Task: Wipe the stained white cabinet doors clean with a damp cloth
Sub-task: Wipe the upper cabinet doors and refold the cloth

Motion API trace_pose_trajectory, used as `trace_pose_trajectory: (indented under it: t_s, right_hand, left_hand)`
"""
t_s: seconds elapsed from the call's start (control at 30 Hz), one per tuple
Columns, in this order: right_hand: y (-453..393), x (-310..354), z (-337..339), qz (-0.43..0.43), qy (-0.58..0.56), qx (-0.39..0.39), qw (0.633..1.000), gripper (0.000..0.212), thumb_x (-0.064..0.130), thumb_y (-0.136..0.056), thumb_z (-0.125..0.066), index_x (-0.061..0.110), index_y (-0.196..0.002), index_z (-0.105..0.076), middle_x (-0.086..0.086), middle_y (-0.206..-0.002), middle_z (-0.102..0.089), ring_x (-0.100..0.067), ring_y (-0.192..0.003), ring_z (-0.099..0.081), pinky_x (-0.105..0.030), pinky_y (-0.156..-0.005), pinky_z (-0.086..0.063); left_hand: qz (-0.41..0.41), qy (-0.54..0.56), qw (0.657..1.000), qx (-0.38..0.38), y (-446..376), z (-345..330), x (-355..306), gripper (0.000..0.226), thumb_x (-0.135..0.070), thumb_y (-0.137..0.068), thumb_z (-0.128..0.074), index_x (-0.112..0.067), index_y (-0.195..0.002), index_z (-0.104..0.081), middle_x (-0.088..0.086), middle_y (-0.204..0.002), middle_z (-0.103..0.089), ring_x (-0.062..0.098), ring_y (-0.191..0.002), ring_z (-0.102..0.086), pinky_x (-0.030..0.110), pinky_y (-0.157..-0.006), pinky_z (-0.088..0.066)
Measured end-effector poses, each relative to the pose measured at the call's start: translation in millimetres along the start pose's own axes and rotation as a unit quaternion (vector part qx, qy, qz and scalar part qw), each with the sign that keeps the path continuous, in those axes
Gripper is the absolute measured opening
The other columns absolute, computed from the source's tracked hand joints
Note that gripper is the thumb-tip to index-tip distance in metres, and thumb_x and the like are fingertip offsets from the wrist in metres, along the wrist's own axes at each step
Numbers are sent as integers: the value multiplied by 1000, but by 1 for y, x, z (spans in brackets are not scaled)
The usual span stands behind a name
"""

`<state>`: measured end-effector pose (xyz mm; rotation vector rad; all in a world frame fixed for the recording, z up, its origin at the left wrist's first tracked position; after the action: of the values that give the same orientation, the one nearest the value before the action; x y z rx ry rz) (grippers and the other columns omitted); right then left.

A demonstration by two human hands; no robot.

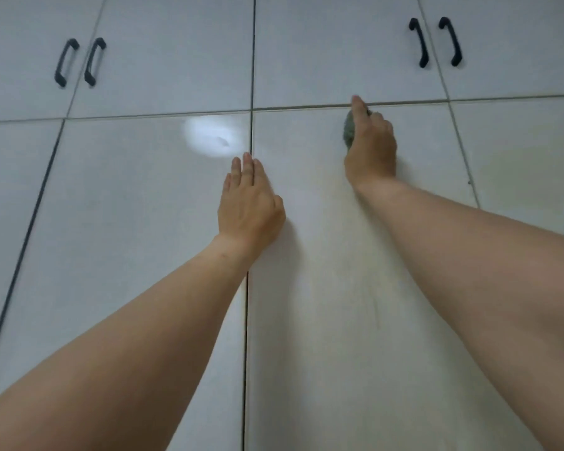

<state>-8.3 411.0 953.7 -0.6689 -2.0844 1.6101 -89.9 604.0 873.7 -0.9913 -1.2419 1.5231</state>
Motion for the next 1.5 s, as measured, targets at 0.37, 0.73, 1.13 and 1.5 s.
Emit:
trace_pose_trajectory:
  t_s: [0.37,0.73,1.13,1.5]
  right_hand:
    - [-4,49,-37,157,41,43,986,22,19,-89,-46,20,-107,-59,-12,-111,-59,-26,-87,-57,-28,-69,-38]
    - [32,76,-38,285,70,153,944,42,2,-91,-53,13,-132,-56,-16,-124,-46,-27,-98,-48,-33,-81,-41]
    - [76,34,-8,292,26,121,949,48,5,-86,-59,8,-134,-55,-20,-125,-50,-35,-105,-52,-37,-84,-49]
    - [58,-59,21,23,-1,24,999,30,3,-87,-51,6,-117,-58,-20,-117,-49,-37,-99,-53,-35,-81,-45]
  left_hand:
    - [-10,26,1000,-2,8,-5,15,73,-23,-88,-26,-1,-157,-14,15,-166,-8,26,-154,-3,34,-123,-1]
    - [5,35,999,6,10,-5,12,81,-29,-82,-21,-2,-157,-10,13,-167,-5,24,-154,1,35,-125,0]
    - [52,39,998,-27,35,-12,-25,71,-23,-89,-19,8,-153,-19,24,-162,-15,33,-153,-10,39,-126,-7]
    - [53,24,998,-17,36,-12,-30,68,-19,-91,-25,10,-152,-17,26,-162,-13,35,-153,-8,38,-126,-6]
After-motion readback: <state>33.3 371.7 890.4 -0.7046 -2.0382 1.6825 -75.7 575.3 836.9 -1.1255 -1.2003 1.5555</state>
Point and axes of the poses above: each hand's wrist, its own y-axis away from the middle knuckle, its own z-axis out of the back of the hand, x = y × z, the point moved 7 cm from there along -y, towards the middle knuckle
